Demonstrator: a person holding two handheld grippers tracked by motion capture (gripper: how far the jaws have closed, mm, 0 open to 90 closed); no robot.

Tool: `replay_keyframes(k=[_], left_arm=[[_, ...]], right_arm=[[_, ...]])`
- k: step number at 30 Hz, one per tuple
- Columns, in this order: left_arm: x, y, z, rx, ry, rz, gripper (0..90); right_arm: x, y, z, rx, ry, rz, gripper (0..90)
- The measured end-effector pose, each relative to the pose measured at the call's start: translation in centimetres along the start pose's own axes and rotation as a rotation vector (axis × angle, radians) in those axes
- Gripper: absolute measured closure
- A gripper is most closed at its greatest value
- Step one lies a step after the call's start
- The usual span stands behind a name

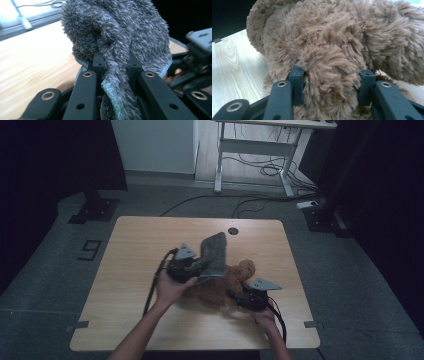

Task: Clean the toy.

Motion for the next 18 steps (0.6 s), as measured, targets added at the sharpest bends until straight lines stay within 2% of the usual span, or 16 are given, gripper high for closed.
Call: replay_keyframes(k=[2, 5, 6, 9, 11, 12, 13, 16, 18], left_arm=[[-2.8, 0.5, -1.4, -0.008, -0.027, 0.032, 75.1], [-6.2, 0.7, -2.6, 0.001, -0.045, 0.076, 75.0], [-7.5, 0.5, -2.9, -0.003, -0.049, 0.104, 75.0], [-10.1, -0.3, -3.3, 0.004, -0.046, 0.158, 75.0], [-11.0, -1.2, -3.2, 0.010, -0.038, 0.199, 74.9], [-11.2, -1.6, -3.1, 0.015, -0.035, 0.204, 74.9], [-11.3, -2.0, -2.8, 0.021, -0.030, 0.205, 74.8], [-10.9, -2.7, -1.7, 0.072, -0.025, 0.191, 74.6], [-10.3, -2.7, -1.1, 0.079, -0.015, 0.191, 74.5]], right_arm=[[0.0, 0.0, 0.0, 0.002, -0.002, 0.000, 53.3], [0.0, 0.0, 0.1, 0.006, -0.002, 0.000, 53.4], [0.0, 0.0, 0.1, 0.005, -0.002, -0.001, 53.4], [0.0, 0.0, 0.1, 0.005, -0.003, -0.002, 53.4], [0.0, 0.0, 0.1, 0.006, -0.004, 0.001, 53.4], [0.1, 0.0, 0.2, 0.008, -0.005, 0.000, 53.5], [0.1, 0.0, 0.2, 0.008, -0.005, 0.001, 53.5], [0.0, -0.1, 0.2, 0.005, -0.007, 0.000, 53.8], [0.0, -0.1, 0.2, 0.010, -0.009, -0.003, 53.8]])
Point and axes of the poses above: each handheld gripper's, and its own axes: x roughly backward along the jaws, y roughly out of its top, z roughly to its left, the point moved 4 cm from there along -x, roughly forward along the jaws, and after that the axes turned 14 degrees about -z, right-handed, at the moved point
